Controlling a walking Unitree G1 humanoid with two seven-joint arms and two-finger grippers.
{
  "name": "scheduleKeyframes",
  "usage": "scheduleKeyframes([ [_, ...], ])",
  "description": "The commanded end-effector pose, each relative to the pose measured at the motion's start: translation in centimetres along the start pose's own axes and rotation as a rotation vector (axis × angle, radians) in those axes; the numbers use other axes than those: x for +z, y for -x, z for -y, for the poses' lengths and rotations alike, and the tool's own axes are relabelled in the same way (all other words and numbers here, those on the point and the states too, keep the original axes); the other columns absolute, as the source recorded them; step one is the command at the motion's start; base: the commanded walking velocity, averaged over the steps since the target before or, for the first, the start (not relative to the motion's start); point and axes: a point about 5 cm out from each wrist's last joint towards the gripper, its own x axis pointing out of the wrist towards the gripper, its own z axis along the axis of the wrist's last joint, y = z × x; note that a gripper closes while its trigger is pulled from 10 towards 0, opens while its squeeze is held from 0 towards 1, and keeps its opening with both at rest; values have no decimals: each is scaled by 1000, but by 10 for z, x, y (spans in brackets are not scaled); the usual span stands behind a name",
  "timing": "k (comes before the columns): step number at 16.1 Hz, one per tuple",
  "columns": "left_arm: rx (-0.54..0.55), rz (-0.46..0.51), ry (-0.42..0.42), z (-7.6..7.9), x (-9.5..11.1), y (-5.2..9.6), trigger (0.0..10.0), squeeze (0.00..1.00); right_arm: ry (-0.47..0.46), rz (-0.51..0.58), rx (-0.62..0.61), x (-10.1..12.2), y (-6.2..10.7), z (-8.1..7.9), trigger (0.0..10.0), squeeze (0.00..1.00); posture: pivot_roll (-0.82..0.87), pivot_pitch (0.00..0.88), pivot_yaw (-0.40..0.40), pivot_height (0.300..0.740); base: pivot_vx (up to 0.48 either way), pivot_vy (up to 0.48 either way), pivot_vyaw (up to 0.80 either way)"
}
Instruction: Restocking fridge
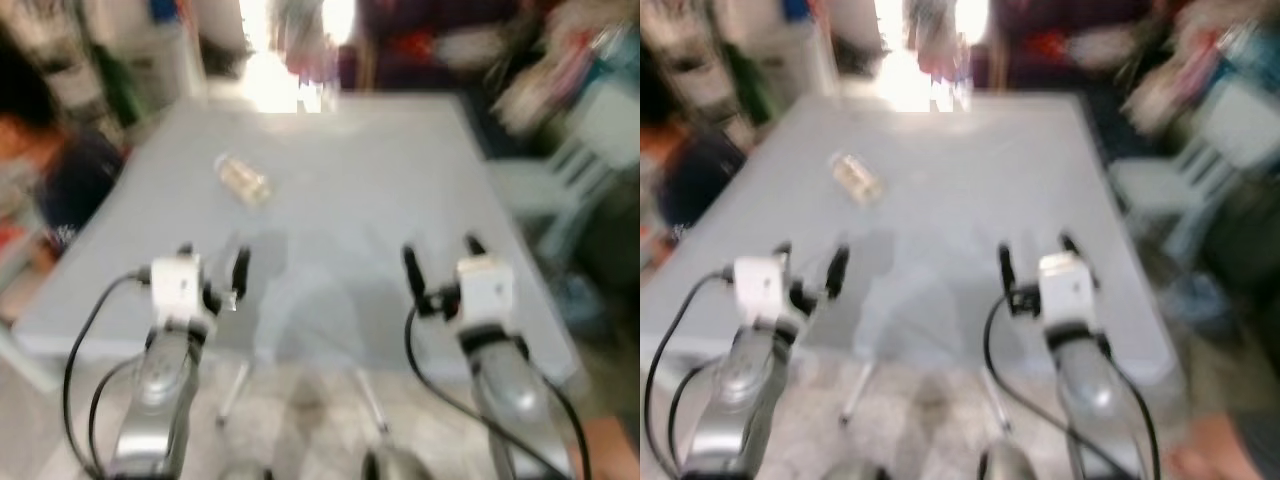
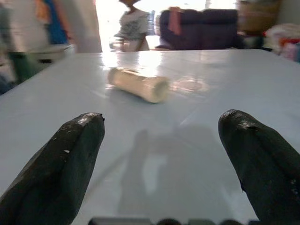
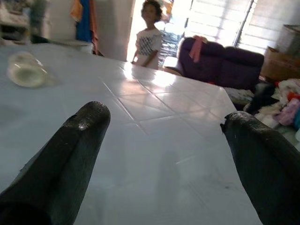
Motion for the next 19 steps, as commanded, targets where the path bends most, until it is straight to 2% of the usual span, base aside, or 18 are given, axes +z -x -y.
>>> scheduleKeyframes([
  [1, 10, -15, -25, -4, -1, 0, 10000, 0, -10, 22, 66, 6, -13, 0, 10000, 0, -63, 64, 70, 740, 0, 0, 0],
  [3, 6, -6, -34, -6, 2, 0, 10000, 0, -30, 26, 77, 9, -24, 8, 10000, 0, -54, 70, 74, 740, 0, 0, 0],
  [5, 13, 4, -44, -9, 4, 1, 10000, 0, -20, 38, 62, 10, -25, 15, 10000, 0, -43, 71, 78, 740, 127, 0, 0],
  [7, 20, 4, -44, -10, 4, 2, 10000, 0, -4, 57, 83, 12, -22, 13, 10000, 0, -44, 71, 78, 740, 255, 0, 0],
  [11, 11, 4, -40, -7, 4, 0, 10000, 0, -27, 77, 111, 15, -17, 2, 10000, 0, -56, 72, 82, 740, 377, 0, 742],
  [15, 9, 10, -42, -8, 4, -2, 10000, 0, -20, 85, 121, 17, -17, 3, 10000, 0, -60, 71, 78, 740, 436, 0, 638],
  [19, 1, 12, -42, -5, 4, -1, 10000, 0, -1, 97, 115, 19, -21, 2, 10000, 0, -54, 69, 76, 740, 480, 0, 0],
])
